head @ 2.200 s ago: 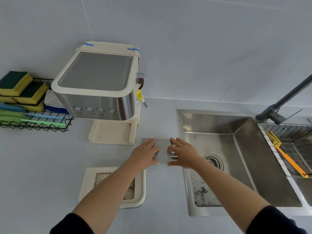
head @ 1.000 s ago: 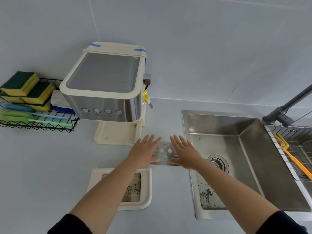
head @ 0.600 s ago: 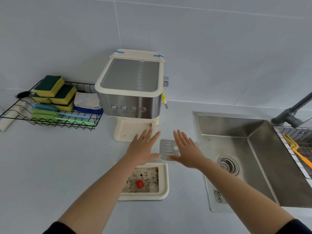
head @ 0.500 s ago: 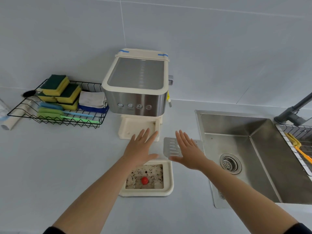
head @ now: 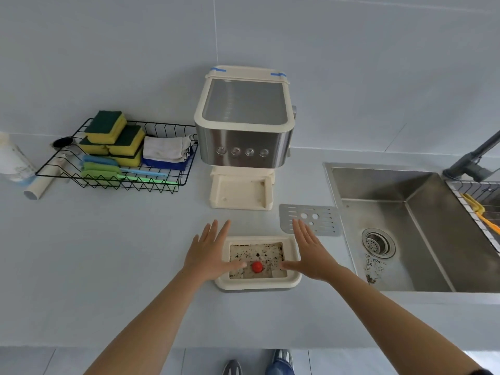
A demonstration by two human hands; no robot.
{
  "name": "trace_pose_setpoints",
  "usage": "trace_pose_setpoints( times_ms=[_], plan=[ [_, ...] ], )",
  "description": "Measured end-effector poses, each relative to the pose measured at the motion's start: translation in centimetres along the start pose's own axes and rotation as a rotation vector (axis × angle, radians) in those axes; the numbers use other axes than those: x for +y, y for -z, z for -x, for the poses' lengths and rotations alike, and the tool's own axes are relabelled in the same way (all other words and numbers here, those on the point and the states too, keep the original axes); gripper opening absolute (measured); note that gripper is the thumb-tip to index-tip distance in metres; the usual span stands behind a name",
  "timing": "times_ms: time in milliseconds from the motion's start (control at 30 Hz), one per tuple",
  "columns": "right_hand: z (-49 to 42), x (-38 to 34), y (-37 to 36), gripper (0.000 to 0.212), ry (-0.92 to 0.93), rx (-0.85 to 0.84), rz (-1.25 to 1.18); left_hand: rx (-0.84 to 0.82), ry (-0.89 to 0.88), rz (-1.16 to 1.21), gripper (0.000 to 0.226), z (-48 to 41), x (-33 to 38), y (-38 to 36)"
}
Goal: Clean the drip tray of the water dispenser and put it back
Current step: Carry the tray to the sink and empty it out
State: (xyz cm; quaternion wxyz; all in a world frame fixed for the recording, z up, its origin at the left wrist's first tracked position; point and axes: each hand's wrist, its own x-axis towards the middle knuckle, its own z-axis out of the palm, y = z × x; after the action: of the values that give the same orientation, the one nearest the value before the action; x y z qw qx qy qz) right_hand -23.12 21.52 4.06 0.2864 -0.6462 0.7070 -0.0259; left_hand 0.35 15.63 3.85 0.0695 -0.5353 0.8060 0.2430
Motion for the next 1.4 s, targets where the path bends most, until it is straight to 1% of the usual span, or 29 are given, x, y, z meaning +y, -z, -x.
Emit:
trace_pose_setpoints(
  times_ms=[233, 367, 533, 633, 767, 933, 1233, 1333, 1400],
  plan=[
    [0.8, -0.2, -2.6, 0.129, -0.096, -0.042, -0.121, -0.025, 0.056, 0.206, 0.126, 1.2, -1.2, -2.4],
    [0.9, -0.2, -3.5, 0.135, -0.136, -0.065, -0.189, -0.038, 0.037, 0.283, 0.137, 1.5, -1.9, -3.2],
    [1.0, -0.4, -3.9, 0.140, -0.132, -0.068, -0.294, -0.034, -0.010, 0.356, 0.145, 1.9, -1.8, -3.4],
    [0.8, -0.1, -4.4, 0.144, -0.144, -0.045, -0.335, -0.012, -0.017, 0.416, 0.138, 2.1, -1.5, -3.7],
    [0.9, 0.1, -4.5, 0.134, -0.121, -0.006, -0.389, 0.007, -0.019, 0.471, 0.130, 2.0, -1.5, -4.1],
    [0.7, 0.6, -5.0, 0.130, -0.087, 0.030, -0.412, 0.015, -0.066, 0.514, 0.119, 1.8, -1.5, -3.9],
    [1.6, 1.6, -2.9, 0.107, -0.038, 0.132, -0.491, 0.059, -0.161, 0.482, 0.112, 0.8, 0.2, -1.7],
    [2.0, 2.4, -1.6, 0.109, -0.031, 0.177, -0.511, 0.066, -0.203, 0.448, 0.109, 0.1, 1.6, -0.6],
    [2.4, 3.0, -0.5, 0.110, -0.059, 0.203, -0.511, 0.077, -0.239, 0.418, 0.109, -0.5, 2.8, 0.1]
  ],
)
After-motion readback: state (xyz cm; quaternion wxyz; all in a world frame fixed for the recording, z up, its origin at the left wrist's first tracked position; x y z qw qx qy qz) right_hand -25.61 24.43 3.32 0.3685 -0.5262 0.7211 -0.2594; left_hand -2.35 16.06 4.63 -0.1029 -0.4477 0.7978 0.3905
